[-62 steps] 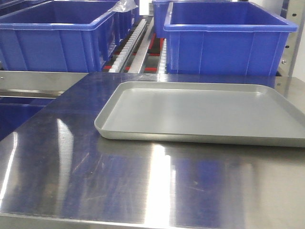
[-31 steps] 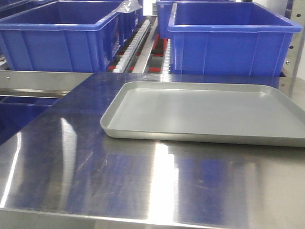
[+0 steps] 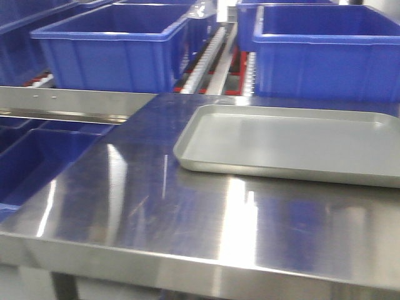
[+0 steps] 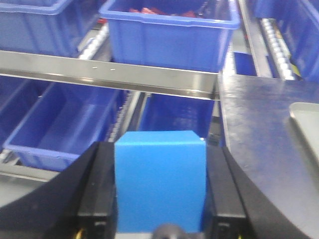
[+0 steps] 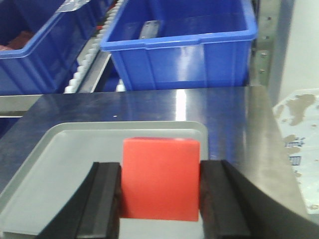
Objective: Sort and place red and blue blocks on shelf
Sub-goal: 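Turn the base away from the table holding both cubes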
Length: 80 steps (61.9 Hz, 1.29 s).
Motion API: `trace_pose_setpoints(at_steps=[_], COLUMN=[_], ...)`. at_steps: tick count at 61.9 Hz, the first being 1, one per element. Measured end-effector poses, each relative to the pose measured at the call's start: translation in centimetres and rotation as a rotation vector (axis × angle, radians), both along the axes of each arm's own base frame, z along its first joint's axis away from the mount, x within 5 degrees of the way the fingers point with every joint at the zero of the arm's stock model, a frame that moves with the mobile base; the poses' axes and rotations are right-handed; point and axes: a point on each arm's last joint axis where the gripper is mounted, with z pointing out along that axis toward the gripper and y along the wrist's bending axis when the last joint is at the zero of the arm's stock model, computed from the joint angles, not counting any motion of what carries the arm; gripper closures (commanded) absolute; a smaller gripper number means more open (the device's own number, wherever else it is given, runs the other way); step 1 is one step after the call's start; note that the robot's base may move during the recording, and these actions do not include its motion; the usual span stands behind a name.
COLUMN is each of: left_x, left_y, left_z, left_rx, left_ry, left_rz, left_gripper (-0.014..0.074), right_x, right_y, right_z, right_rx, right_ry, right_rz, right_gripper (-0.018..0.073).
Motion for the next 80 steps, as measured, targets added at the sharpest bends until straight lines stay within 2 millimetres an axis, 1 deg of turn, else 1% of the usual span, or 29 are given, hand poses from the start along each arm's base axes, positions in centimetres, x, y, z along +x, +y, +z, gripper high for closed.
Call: trace_pose_setpoints(at_steps=[80], left_x=[-0.02], left_y=[0.00], left_z=[0.02], left_rx=[0.001], left_ry=[-0.002], left_rz=[0.000], left_gripper=[0.0470], right_x=[0.00], right_y=[0.00], right_z=[0.00], right_rx=[0.000], right_ry=[0.000], right_rz=[0.000], right_gripper=[0.0501])
